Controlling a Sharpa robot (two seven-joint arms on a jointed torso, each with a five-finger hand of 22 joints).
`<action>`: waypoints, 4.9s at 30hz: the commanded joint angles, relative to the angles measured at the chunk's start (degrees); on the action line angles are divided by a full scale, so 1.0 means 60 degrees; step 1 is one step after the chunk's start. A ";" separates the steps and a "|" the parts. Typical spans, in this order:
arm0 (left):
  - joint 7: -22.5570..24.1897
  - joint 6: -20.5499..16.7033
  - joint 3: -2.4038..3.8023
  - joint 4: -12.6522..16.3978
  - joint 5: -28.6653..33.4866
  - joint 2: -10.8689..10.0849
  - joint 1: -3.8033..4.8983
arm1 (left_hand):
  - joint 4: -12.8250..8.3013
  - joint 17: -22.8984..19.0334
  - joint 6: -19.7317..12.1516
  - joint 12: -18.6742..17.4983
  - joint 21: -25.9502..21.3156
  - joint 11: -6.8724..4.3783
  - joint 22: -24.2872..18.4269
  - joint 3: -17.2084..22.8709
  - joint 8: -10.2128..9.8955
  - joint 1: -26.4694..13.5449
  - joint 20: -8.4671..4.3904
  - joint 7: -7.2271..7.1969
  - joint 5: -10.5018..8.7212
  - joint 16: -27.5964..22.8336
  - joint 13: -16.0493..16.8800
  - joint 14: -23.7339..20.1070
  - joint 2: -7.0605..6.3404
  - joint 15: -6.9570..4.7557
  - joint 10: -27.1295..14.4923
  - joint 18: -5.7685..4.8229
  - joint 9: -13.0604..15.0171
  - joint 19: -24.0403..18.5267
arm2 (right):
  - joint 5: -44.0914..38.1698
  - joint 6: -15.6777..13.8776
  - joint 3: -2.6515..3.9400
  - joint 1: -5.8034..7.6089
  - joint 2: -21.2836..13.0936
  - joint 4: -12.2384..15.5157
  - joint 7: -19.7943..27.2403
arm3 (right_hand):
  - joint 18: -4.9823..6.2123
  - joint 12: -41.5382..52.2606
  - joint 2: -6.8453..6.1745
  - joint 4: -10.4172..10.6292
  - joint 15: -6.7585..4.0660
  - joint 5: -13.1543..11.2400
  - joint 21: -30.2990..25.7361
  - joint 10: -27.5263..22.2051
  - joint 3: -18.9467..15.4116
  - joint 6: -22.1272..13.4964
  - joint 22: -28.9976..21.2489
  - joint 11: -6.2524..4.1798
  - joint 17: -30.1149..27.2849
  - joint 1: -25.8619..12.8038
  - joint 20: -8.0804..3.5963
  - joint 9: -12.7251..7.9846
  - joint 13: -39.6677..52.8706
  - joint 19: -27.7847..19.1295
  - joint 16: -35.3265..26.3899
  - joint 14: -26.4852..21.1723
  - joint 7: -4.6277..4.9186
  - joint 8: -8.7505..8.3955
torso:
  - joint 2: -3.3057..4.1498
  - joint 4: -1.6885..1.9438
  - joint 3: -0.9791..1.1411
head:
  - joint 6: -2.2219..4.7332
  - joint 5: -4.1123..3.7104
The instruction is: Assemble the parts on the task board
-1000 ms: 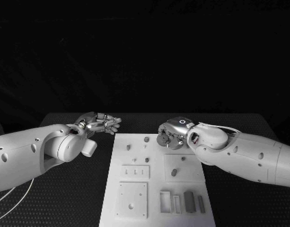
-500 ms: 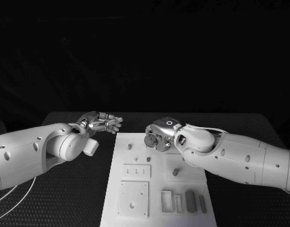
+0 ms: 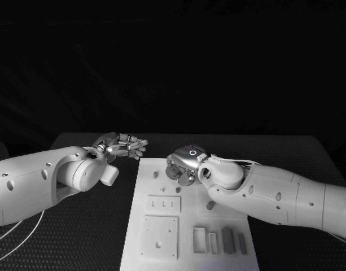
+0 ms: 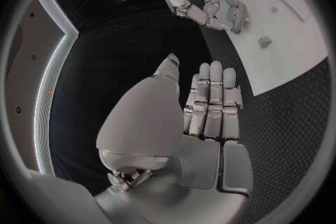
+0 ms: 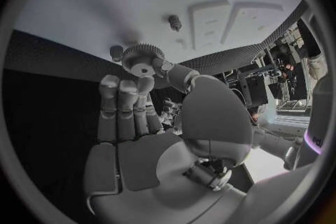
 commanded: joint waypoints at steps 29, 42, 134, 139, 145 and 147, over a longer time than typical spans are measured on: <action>0.0041 0.0165 0.0009 -0.0008 -0.0032 0.0048 0.0016 | 0.0002 0.0015 0.0000 -0.0048 0.0057 -0.0029 0.0018 -0.0056 -0.0060 0.0086 0.0008 -0.0011 -0.0070 -0.0071 0.0020 0.0071 -0.0004 0.0014 -0.0055 0.0193 0.0029 -0.0060 | -0.0763 -0.0117 -0.0185 -0.0132 0.0521 -0.0712 -0.0228 | 0.0350 -0.0010 -0.0185 0.0079 -0.0177 0.0027 0.0068 -0.0281 0.0165 0.1851 -0.0020 -0.0349 -0.0049 -0.0022 -0.0085 0.0206 -0.0062 0.0089 0.0010 0.0158 -0.0331 0.0026 | -0.0016 -0.0031 0.0022 | -0.0103 0.0077; 0.0039 0.0156 0.0009 -0.0021 -0.0034 0.0063 0.0016 | 0.0001 0.0017 0.0002 -0.0052 0.0057 -0.0028 0.0017 -0.0059 -0.0066 0.0085 0.0008 -0.0009 -0.0070 -0.0074 0.0023 0.0072 -0.0001 0.0014 -0.0054 0.0193 0.0035 -0.0060 | -0.0334 -0.0175 -0.0205 -0.0162 0.0553 -0.0690 -0.0018 | 0.0350 -0.0075 -0.0288 0.0100 -0.0150 0.0027 0.0015 -0.0351 0.0173 0.1746 -0.0058 -0.0313 -0.0095 -0.0050 -0.0086 0.0202 -0.0111 0.0048 -0.0070 0.0111 -0.0292 -0.0054 | -0.0015 -0.0030 0.0027 | -0.0161 0.0112; 0.0014 0.0182 0.0008 -0.0049 -0.0112 0.0003 0.0016 | 0.0001 0.0032 0.0017 -0.0071 0.0061 -0.0024 0.0009 -0.0066 -0.0094 0.0103 0.0008 -0.0003 -0.0068 -0.0090 0.0039 0.0079 0.0011 0.0014 -0.0041 0.0196 0.0074 -0.0062 | 0.1296 -0.0680 -0.0207 -0.0336 0.0036 -0.0700 0.0590 | 0.0350 -0.7186 -0.0670 -0.0442 0.0861 0.0031 -0.1116 -0.0271 -0.0304 0.0243 -0.0717 0.0825 -0.1829 -0.0148 0.0435 0.0264 -0.4617 -0.0469 -0.1081 -0.0826 -0.0026 -0.0663 | -0.0019 -0.0023 0.0024 | -0.0207 0.0125; 0.0013 0.0182 0.0008 -0.0048 -0.0112 -0.0003 0.0016 | 0.0002 0.0033 0.0018 -0.0072 0.0062 -0.0023 0.0009 -0.0067 -0.0096 0.0103 0.0008 -0.0002 -0.0068 -0.0091 0.0040 0.0080 0.0013 0.0014 -0.0041 0.0196 0.0077 -0.0062 | 0.1240 -0.0562 -0.0207 -0.0336 0.0013 -0.0747 0.0491 | 0.0350 -0.7610 -0.0679 -0.0496 0.0964 0.0036 -0.1099 -0.0271 -0.0541 0.0025 -0.0680 0.0924 -0.2008 -0.0334 0.0466 0.0183 -0.4739 -0.0486 -0.1268 -0.1125 -0.0125 -0.0793 | -0.0018 -0.0037 0.0021 | -0.0209 0.0123; 0.0012 0.0177 0.0008 -0.0060 -0.0112 0.0014 0.0016 | 0.0001 0.0034 0.0019 -0.0074 0.0062 -0.0023 0.0008 -0.0067 -0.0098 0.0104 0.0008 -0.0001 -0.0067 -0.0092 0.0041 0.0081 0.0013 0.0014 -0.0040 0.0196 0.0080 -0.0062 | 0.1244 -0.0548 -0.0207 -0.0336 0.0015 -0.0737 0.0481 | 0.0350 -0.7724 -0.0682 -0.0529 0.0950 0.0033 -0.1065 -0.0135 -0.0626 0.0001 -0.0647 0.0908 -0.2122 -0.0357 0.0448 0.0161 -0.4751 -0.0474 -0.1298 -0.1099 -0.0195 -0.0806 | -0.0016 -0.0035 0.0026 | -0.0214 0.0118; 0.0013 0.0181 0.0008 -0.0063 -0.0112 0.0014 0.0015 | 0.0001 0.0034 0.0019 -0.0074 0.0062 -0.0022 0.0008 -0.0067 -0.0099 0.0104 0.0008 0.0000 -0.0067 -0.0093 0.0042 0.0081 0.0014 0.0014 -0.0040 0.0196 0.0080 -0.0062 | 0.1244 -0.0559 -0.0207 -0.0336 0.0012 -0.0731 0.0477 | 0.0350 -0.7754 -0.0681 -0.0564 0.0929 0.0035 -0.0909 -0.0006 -0.0691 -0.0026 -0.0563 0.0880 -0.2224 -0.0343 0.0393 0.0146 -0.4729 -0.0341 -0.1372 -0.1149 -0.0245 -0.0817 | -0.0019 -0.0032 0.0023 | -0.0221 0.0112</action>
